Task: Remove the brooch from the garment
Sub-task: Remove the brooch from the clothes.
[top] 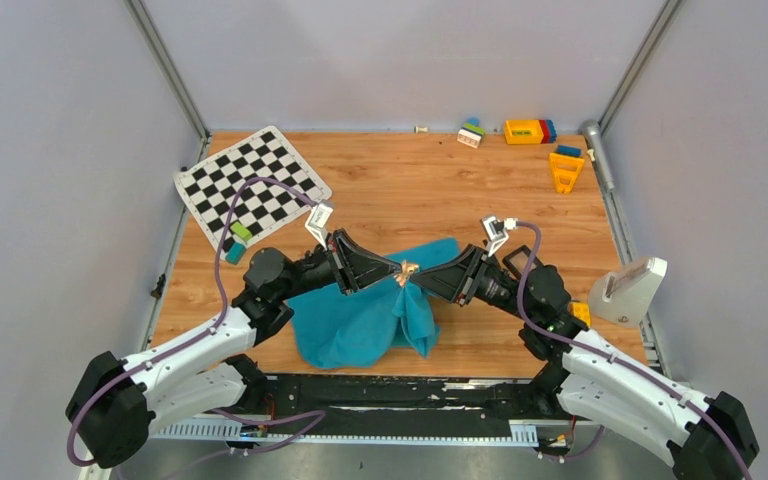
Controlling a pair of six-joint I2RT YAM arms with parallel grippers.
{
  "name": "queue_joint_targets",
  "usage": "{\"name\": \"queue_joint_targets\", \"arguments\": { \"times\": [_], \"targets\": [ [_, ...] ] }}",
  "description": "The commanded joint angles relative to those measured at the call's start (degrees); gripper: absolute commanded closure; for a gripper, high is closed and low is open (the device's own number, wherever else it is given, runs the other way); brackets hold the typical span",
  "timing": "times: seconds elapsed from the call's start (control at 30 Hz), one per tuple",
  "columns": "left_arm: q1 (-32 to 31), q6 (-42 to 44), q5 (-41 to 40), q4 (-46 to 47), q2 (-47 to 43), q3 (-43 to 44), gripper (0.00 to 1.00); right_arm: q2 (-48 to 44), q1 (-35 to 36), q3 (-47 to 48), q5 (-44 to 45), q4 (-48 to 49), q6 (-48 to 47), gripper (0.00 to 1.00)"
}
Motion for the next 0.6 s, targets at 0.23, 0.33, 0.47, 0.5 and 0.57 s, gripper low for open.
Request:
{"name": "queue_joint_targets", "arguments": {
  "times": [0.23,0.33,0.47,0.5,0.57],
  "targets": [
    [-0.2,2.9,1.2,-1.5,-0.5,1.3,1.0,0.2,0.1,0.2,-1.3,4.0,0.9,0.85],
    [-0.2,3.8,1.8,-2.6,-0.3,1.8,1.0,0.9,0.1,0.5,-1.4,3.8,1.1,0.89],
    [-0.3,5.1,3.2,-3.5,-0.1,2.6,1.0,2.4,0.1,2.0,-1.8,1.8,0.8,0.92],
    [-0.4,5.8,3.5,-4.7,-0.1,2.8,1.0,2.9,0.1,2.4,-2.0,1.1,0.6,0.93],
    [-0.7,7.4,3.8,-7.5,-0.3,3.7,1.0,3.6,0.1,3.4,-2.4,-0.3,0.1,0.94]
  ]
}}
